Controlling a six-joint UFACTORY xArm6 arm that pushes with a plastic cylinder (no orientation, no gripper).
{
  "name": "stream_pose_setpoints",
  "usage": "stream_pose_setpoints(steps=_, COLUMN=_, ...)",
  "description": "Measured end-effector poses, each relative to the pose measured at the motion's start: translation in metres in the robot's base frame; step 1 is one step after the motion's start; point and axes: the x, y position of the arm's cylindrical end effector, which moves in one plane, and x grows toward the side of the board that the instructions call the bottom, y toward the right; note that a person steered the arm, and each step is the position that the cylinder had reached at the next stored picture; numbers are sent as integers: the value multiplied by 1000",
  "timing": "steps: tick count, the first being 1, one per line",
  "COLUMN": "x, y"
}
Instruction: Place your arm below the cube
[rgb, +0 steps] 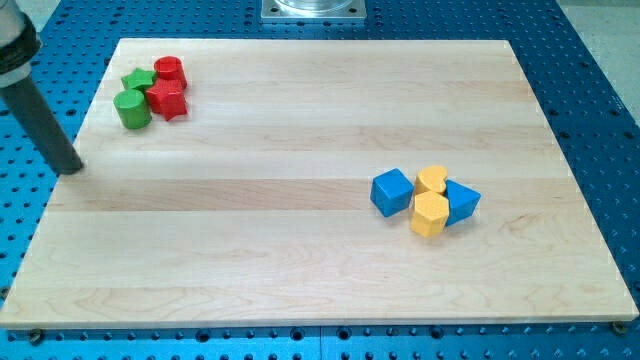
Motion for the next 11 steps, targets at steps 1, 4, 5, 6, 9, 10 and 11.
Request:
stream_pose_setpoints(steps=1, x=-13, y=-3)
stream_pose_setpoints(steps=4, x=-27, y=-10)
stream_pose_setpoints(steps=5, x=-43, y=-10)
stream_pose_setpoints(steps=6, x=4, y=67)
stream_pose_setpoints(steps=9, x=187, y=273)
stream_pose_setpoints(steps=10, x=177, y=330)
stream_pose_setpoints(steps=11, x=163, y=363)
